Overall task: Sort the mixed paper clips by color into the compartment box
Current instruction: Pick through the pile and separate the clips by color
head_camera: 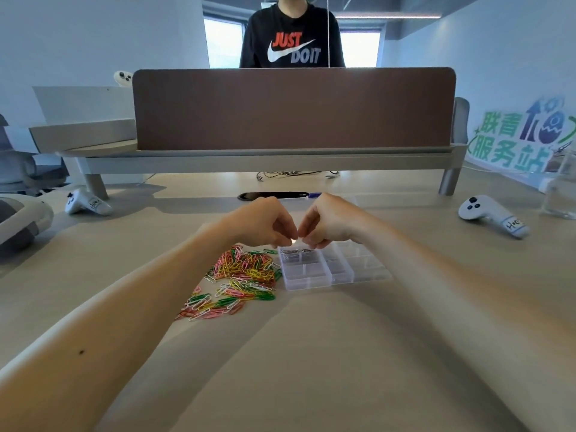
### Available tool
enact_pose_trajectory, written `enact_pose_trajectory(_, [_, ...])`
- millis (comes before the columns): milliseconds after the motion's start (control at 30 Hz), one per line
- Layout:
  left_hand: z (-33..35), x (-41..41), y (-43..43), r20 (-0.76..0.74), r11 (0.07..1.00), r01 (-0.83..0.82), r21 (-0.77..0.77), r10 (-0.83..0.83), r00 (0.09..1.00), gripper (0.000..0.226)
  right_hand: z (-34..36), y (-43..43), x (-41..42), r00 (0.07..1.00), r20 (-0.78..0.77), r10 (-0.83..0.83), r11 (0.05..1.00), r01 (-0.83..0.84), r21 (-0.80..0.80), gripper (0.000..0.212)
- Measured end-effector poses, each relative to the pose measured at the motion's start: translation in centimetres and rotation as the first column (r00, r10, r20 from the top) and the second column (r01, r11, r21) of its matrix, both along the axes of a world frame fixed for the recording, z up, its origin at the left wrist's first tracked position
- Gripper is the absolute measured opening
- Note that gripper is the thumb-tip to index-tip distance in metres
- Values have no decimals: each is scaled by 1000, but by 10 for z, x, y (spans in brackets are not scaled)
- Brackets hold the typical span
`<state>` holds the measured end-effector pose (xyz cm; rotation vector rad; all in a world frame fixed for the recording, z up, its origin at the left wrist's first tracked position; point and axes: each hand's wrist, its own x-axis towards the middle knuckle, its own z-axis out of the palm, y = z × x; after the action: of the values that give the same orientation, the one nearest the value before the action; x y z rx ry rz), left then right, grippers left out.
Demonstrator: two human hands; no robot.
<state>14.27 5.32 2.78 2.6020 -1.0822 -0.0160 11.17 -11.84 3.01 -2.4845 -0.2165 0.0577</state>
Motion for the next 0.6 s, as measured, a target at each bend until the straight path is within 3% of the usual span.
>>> enact_pose_trajectory(233, [17,-2,42,34,995,-80,-58,82,996,14,6,14,-4,996,67,65,998,-66,12,7])
enact_pose_trajectory(467, [3,-15,109,-45,955,-222,195,235,971,14,3,67,-9,966,47,252,962,-245,-122,11])
enact_pose_trajectory(600, [-10,-17,134,-55,935,-293,200,309,950,20,-5,94,-8,948,69,310,934,-291,-205,20])
